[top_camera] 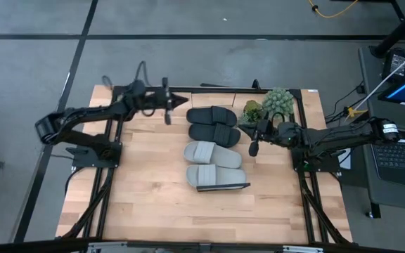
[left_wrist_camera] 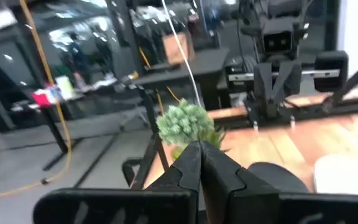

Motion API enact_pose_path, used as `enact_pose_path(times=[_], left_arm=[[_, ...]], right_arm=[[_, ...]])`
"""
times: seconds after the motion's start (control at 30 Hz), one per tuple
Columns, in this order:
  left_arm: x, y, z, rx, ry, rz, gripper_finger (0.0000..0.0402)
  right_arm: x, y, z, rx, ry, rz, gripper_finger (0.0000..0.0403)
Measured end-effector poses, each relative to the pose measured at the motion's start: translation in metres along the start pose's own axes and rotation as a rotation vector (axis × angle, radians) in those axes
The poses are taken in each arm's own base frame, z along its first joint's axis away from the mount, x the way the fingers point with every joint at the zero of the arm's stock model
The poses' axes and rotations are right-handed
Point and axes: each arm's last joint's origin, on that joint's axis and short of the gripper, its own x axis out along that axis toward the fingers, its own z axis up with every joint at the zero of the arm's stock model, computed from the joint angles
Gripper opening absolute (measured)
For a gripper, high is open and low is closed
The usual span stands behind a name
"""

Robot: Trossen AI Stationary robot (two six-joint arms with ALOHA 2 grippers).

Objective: Pick and place slides into the shelf
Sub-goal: Return to Home Position

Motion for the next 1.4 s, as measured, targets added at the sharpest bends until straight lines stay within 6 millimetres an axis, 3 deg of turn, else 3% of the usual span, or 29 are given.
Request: enact_pose_path(times=[0.23,0.37,0.5,0.87,1.4], left_arm=[[-0.060,-0.023,0.011,0.020,-0.108,0.115,0.0001],[-0.085,-0.032,0.026,0.011,-0.169,0.120,0.0001],[-0.104,-0.046,0.028,0.001,-0.164,0.091,0.0000],[-0.131,-0.091,-0.007,-0.081,-0.203,0.109,0.0000],[-0.129,-0.104,-0.039,-0.092,-0.045,0.152,0.0000]], right_arm=[[0.000,0.000,0.003,-0.011,-0.028,0.001,0.0006],[0.000,0.000,0.003,-0.010,-0.028,0.002,0.0007],[0.000,0.000,0.003,-0.010,-0.028,0.002,0.0007],[0.000,0.000,0.003,-0.010,-0.030,0.002,0.0007],[-0.001,0.004,0.010,-0.069,-0.108,0.129,0.0007]])
